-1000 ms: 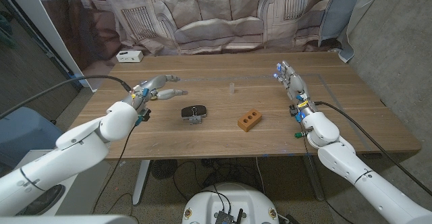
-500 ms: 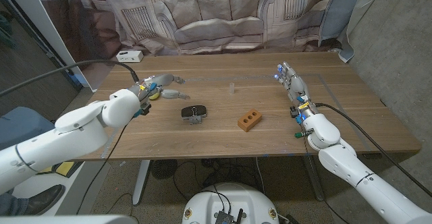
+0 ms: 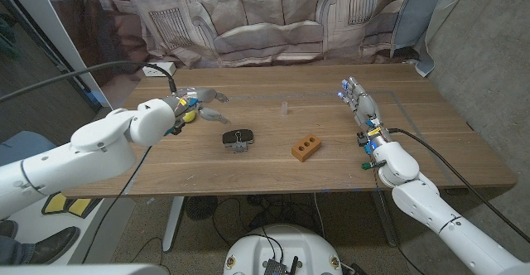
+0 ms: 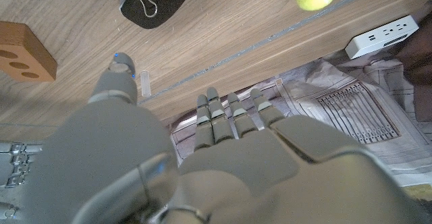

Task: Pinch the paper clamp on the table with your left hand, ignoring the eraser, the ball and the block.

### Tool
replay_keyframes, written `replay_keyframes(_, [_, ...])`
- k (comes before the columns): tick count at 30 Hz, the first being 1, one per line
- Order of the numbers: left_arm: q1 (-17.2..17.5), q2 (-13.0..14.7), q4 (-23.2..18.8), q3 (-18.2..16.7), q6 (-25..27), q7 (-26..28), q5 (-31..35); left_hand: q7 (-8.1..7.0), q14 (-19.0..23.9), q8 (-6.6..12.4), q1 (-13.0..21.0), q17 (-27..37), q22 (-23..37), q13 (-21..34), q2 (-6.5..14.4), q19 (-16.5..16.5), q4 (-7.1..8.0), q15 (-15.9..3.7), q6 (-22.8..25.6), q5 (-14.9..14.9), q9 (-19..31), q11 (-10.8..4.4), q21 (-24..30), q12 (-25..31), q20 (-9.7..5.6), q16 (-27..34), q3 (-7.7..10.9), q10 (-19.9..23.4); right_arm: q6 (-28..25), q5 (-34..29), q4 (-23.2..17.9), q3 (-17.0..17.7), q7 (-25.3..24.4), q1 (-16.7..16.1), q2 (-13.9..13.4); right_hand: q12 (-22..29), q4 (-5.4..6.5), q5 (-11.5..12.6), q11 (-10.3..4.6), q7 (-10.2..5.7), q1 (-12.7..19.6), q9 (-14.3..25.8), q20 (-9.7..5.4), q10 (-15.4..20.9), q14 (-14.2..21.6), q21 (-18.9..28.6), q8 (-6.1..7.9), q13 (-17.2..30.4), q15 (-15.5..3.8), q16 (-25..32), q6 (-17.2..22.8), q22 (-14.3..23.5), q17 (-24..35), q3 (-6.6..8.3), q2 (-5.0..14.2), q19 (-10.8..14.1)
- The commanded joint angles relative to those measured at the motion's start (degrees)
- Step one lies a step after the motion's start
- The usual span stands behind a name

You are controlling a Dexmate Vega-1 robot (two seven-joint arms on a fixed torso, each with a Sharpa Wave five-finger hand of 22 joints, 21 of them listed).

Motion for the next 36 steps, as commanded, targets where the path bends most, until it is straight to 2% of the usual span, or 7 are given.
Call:
replay_keyframes(1, [-3.9,0.7,-0.1,3.5,-0.1,-5.2,3.7,-0.08,-0.1,-0.04,1.3,0.1,0.2,0.1,-0.1,0.4,0.12,-0.17,-0.1,0.7,0.3,-0.14,0.4,-0.1,0.76,0.1,-0.38,-0.3,0.2,-0.1,-0.3,0.0,-0.2,-0.5,0.2,0.0,-0.24,0.1,-0.07,0.04,0.7,0.2,0.18,0.1,-0.2,0.3,-0.04,0.2,0.09,-0.1,0.5,0.1,0.2,0.18,0.11,-0.1])
replay_keyframes(8, [-5.5,0.5,0.2,5.0,-1.4,-8.6,5.6,-0.66,0.4,0.10,2.4,0.1,0.2,0.2,-0.3,0.7,0.35,-0.68,0.1,1.3,0.3,-0.94,0.4,-0.1,0.50,0.2,-0.58,0.1,0.2,0.1,0.1,-0.4,0.2,-0.2,0.7,0.0,-0.23,0.1,-0.05,0.01,0.7,0.2,0.19,0.1,-0.2,0.3,-0.04,0.2,0.09,-0.1,0.5,0.1,0.3,0.15,0.12,-0.1])
replay_keyframes(10, [-5.6,0.3,0.3,5.2,-1.6,-9.1,6.0,-0.74,0.5,0.10,2.7,0.1,0.2,0.2,-0.2,0.7,0.40,-0.70,0.0,1.4,0.4,-0.96,0.4,-0.1,1.21,0.2,-0.61,0.0,0.2,0.0,0.1,-0.5,0.2,-0.1,0.7,0.0,-0.23,0.1,-0.04,-0.01,0.7,0.2,0.20,0.1,-0.2,0.3,-0.05,0.2,0.11,-0.1,0.5,0.1,0.3,0.15,0.12,-0.1])
replay_keyframes(16, [-6.8,-1.0,1.7,5.4,-3.5,-11.3,5.2,-0.10,1.6,0.18,4.4,0.1,0.2,0.2,0.3,1.6,0.51,-0.28,0.0,1.9,0.4,0.25,0.7,0.2,1.62,0.5,-0.44,0.8,-0.1,-0.1,0.1,-0.7,0.3,0.1,0.7,0.0,-0.23,0.1,-0.09,0.00,0.7,0.2,0.24,0.1,-0.2,0.3,-0.04,0.2,0.18,-0.1,0.6,0.1,0.3,0.12,0.11,-0.2])
replay_keyframes(21, [-8.5,-2.4,3.0,6.1,-4.7,-13.6,4.6,1.13,3.0,0.48,5.3,0.1,0.3,0.3,0.4,2.3,0.79,0.40,0.7,2.2,0.4,1.30,0.8,0.8,2.20,0.8,-0.65,2.6,-0.3,-0.1,-0.1,-0.7,0.2,0.0,0.6,0.0,-0.23,0.1,-0.19,0.05,0.7,0.2,0.21,0.1,-0.2,0.3,-0.08,0.2,0.08,-0.1,0.5,0.1,0.3,0.10,0.11,-0.2])
replay_keyframes(27, [-11.6,-4.0,3.8,8.4,-4.7,-18.0,6.5,1.35,4.0,0.85,5.7,0.1,0.3,0.3,0.6,3.2,0.98,-0.02,1.8,2.3,0.4,0.98,1.1,1.1,2.25,1.0,-0.79,3.8,-0.4,-0.1,-0.5,-0.4,-0.2,-0.3,0.3,0.0,-0.23,0.1,-0.22,0.02,0.7,0.2,0.26,0.1,-0.2,0.3,-0.07,0.2,0.11,-0.1,0.5,0.1,0.3,0.09,0.12,-0.2])
replay_keyframes(36, [-15.5,-6.2,4.7,11.4,-5.3,-24.2,10.1,2.04,3.5,0.45,4.9,0.2,0.4,0.4,0.5,3.0,1.72,0.97,1.2,1.9,0.4,2.32,0.8,0.8,3.66,0.5,-1.49,3.3,-0.7,-0.1,-1.0,0.0,-0.3,-0.5,-0.1,-0.1,-0.23,0.1,-0.13,0.02,0.8,0.2,0.37,0.1,-0.2,0.3,-0.08,0.2,0.15,-0.1,0.5,0.1,0.3,0.07,0.14,-0.3])
